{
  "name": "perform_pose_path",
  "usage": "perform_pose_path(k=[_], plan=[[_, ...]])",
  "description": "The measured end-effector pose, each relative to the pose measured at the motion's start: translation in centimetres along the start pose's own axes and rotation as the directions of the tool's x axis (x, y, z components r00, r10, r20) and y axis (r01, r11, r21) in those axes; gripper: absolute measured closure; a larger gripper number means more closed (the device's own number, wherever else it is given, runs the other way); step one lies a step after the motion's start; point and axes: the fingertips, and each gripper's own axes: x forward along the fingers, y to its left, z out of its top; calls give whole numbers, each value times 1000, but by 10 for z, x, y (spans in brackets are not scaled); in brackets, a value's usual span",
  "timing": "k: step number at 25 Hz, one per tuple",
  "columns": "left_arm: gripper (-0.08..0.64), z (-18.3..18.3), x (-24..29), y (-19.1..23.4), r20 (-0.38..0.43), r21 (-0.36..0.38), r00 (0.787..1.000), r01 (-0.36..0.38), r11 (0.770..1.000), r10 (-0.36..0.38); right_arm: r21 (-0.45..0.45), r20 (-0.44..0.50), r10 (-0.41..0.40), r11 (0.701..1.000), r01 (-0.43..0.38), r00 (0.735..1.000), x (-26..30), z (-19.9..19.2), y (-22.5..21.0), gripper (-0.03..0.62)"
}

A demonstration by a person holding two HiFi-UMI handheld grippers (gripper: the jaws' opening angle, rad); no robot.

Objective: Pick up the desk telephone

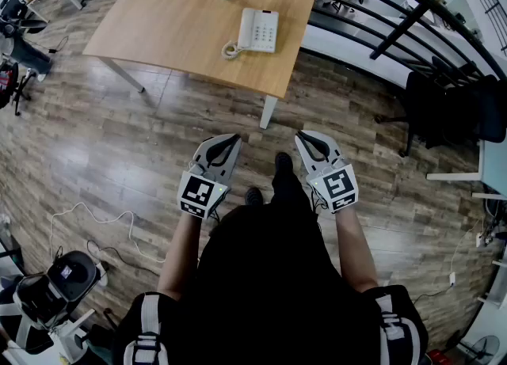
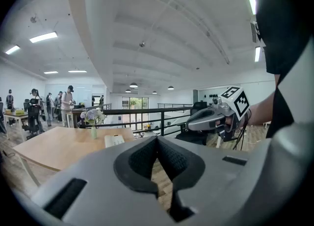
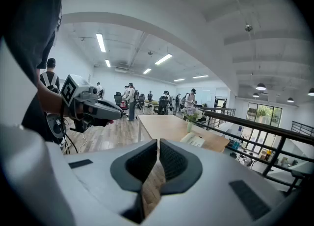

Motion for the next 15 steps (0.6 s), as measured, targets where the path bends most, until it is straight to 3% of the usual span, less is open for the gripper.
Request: perform_pose_path(k=[10,15], plan=[[538,-2,10,9,-12,-27,1000,-4,1000,4,7,-19,32,999,-32,999,12,-2,-5,557],[538,-8,14,3,-31,-29,999,11,1000,-12,79,47,70,994,-74,996,9,0,-5,557]])
